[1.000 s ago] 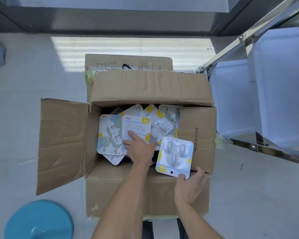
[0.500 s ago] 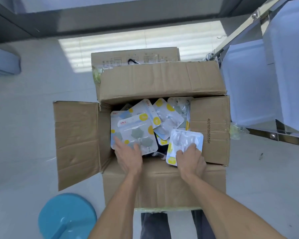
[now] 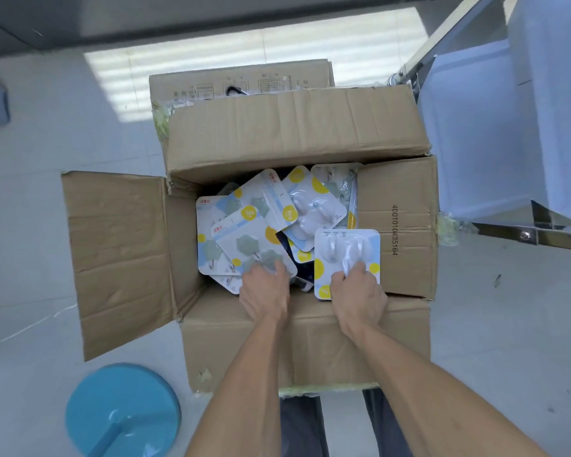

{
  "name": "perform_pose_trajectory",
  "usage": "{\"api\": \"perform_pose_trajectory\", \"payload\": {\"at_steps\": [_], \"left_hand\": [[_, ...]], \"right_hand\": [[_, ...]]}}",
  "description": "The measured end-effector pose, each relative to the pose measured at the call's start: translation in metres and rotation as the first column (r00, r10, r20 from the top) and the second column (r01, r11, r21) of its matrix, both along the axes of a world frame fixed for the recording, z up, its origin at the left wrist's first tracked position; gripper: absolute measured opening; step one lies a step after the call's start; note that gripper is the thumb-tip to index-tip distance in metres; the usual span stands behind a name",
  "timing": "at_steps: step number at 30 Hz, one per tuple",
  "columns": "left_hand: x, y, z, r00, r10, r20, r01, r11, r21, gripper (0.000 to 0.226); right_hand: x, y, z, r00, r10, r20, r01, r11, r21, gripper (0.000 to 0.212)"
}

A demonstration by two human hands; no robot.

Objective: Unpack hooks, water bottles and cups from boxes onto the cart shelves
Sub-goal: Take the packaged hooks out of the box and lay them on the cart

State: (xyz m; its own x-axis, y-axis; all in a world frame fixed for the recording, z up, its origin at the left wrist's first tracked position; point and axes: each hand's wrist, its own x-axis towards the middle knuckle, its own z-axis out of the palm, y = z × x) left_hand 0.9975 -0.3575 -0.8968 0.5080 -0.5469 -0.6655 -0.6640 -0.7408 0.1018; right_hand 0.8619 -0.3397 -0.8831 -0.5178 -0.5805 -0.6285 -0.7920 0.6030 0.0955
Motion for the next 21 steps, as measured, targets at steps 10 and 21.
{"api": "perform_pose_trajectory", "payload": {"at_steps": [10,21], "left_hand": [[-0.02,-0.006,0.018,0.993,0.112,-0.032,-0.108,0.989,0.1,0.012],[-0.054,-0.112,0.304,0.985,-0.171,0.011,0.171,0.979,-0.114,0.021]], "right_hand": [[-0.001,-0.001,0.027,0.997,0.071,0.025,-0.07,0.997,-0.018,0.02],[-0.067,-0.065,0.281,0.995,0.07,0.075,-0.058,0.988,-0.146,0.022]]}}
